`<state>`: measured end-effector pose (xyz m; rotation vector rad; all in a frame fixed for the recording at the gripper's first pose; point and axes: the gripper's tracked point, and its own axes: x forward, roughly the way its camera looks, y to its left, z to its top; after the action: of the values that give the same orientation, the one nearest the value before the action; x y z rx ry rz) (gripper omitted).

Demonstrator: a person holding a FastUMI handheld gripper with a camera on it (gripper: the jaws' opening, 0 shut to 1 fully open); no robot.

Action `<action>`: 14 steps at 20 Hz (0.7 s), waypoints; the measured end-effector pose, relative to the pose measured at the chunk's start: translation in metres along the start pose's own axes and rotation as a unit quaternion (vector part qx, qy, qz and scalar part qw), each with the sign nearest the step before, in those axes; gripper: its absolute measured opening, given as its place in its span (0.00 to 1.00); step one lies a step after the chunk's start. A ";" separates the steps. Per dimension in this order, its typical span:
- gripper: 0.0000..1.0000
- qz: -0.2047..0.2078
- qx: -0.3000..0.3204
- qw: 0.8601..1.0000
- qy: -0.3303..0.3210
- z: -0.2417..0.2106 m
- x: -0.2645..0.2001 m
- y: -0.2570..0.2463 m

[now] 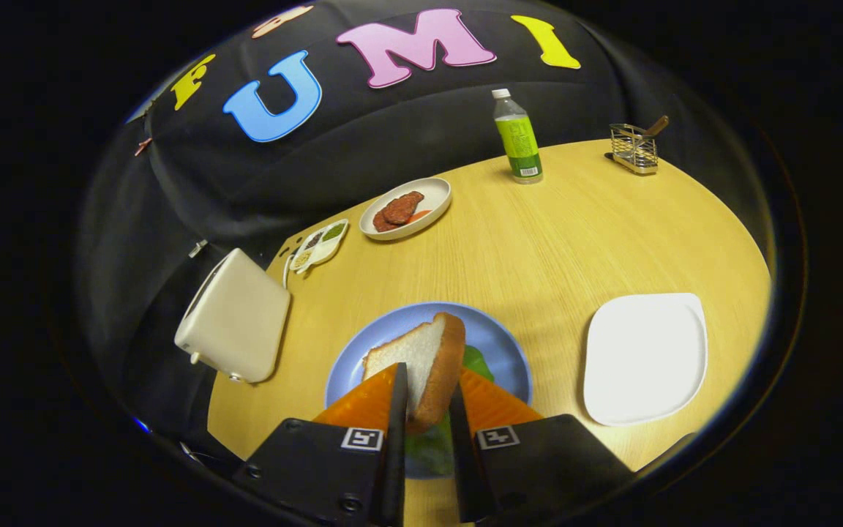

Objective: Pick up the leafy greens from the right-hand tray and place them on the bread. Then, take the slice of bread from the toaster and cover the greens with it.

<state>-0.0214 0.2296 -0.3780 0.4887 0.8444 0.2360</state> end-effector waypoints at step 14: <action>0.99 -0.045 -0.141 0.984 -0.098 0.090 -0.076 -0.031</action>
<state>-0.0016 0.1449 -0.2925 0.2029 0.6256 0.2169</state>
